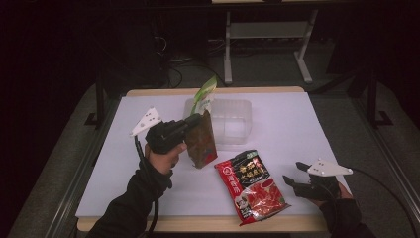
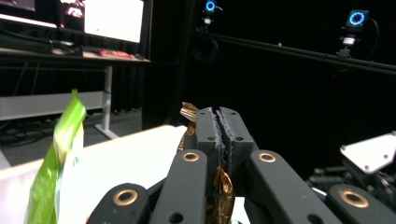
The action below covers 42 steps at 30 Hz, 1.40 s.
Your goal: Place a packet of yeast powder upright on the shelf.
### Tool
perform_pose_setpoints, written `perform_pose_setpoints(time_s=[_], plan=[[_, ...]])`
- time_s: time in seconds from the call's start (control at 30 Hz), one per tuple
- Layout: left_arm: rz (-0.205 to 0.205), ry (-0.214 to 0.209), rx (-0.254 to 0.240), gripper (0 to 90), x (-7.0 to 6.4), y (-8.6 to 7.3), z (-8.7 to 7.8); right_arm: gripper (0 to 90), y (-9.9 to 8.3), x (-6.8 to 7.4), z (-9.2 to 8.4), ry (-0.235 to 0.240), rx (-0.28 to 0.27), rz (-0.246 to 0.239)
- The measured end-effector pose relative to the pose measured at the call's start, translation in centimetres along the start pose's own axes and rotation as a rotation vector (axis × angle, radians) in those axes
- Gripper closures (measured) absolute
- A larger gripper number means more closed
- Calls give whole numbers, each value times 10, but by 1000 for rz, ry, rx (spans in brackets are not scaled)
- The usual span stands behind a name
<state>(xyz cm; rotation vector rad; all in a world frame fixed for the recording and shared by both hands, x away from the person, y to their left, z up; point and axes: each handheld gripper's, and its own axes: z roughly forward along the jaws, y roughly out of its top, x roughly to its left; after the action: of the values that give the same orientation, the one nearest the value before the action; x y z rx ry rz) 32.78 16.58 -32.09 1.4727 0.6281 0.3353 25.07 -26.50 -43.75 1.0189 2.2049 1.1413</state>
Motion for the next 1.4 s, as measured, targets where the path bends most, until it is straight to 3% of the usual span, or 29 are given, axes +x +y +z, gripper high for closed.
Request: perform_pose_setpoints(time_s=[0.47, 0.63, 0.73, 1.03, 1.2, 1.4], plan=[[10, 70, 3, 873, 11, 21, 39, 331, -2, -2, -1, 2, -4, 5], [40, 117, 9, 873, 18, 29, 54, 331, -1, -1, -2, 3, -4, 2], [36, 138, 17, 873, 24, 30, 62, 329, -1, 0, -2, 5, -6, 1], [32, 193, 31, 873, 35, 26, 97, 321, -1, 0, -2, -6, -7, -9], [55, 243, 35, 873, 40, 21, 111, 321, -1, 0, -3, -6, -9, -8], [32, 289, 38, 872, 51, 15, 122, 321, -1, 1, -3, -3, -11, -13]])
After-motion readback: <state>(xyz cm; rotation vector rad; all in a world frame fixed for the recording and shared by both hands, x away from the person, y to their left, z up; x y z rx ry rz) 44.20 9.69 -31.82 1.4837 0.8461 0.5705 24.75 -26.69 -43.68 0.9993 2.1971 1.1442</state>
